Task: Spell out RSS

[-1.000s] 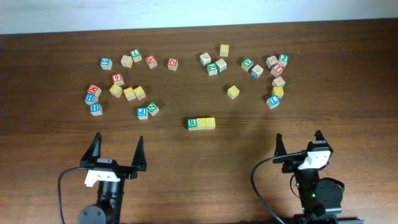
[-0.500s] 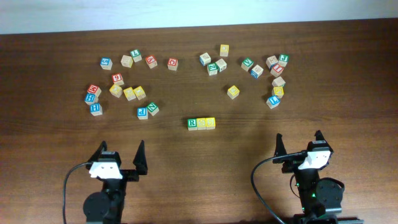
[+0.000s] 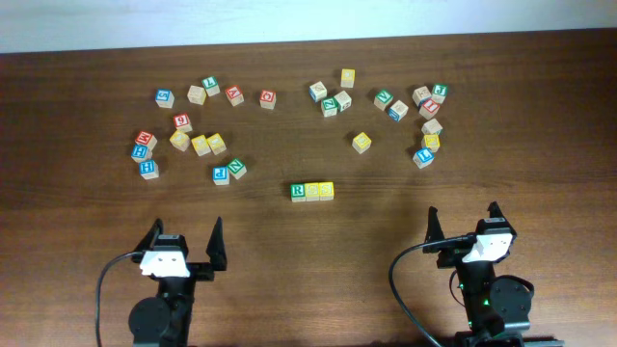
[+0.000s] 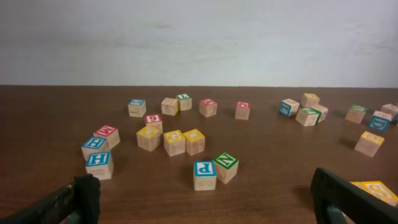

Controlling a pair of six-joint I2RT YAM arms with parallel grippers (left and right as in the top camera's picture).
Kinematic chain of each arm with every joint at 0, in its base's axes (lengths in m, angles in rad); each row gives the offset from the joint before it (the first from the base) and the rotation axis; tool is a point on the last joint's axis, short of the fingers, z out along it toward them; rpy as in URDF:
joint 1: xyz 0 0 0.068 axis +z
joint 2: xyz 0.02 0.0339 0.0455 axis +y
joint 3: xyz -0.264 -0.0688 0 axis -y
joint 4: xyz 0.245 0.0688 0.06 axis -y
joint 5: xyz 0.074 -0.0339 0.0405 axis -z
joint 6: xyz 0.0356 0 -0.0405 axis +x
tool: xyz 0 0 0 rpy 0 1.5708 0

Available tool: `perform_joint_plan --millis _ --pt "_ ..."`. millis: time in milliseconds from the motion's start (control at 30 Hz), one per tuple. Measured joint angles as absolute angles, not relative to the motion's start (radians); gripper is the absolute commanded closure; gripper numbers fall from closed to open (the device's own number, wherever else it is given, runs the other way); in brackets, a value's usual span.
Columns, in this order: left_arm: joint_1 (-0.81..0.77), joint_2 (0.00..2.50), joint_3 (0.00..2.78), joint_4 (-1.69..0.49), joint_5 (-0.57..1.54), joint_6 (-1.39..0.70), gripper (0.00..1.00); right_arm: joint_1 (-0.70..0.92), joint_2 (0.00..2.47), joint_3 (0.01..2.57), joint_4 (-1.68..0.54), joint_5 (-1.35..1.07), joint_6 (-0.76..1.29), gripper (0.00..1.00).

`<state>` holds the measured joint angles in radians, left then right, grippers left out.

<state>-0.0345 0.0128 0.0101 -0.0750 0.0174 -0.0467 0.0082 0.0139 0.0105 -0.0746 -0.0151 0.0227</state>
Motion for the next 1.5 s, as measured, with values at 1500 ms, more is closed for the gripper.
perform_joint_plan --millis 1500 --pt "0.020 0.013 0.010 -0.075 -0.057 -0.022 0.01 0.008 0.014 0.010 -0.075 -0.015 0.023 0.02"
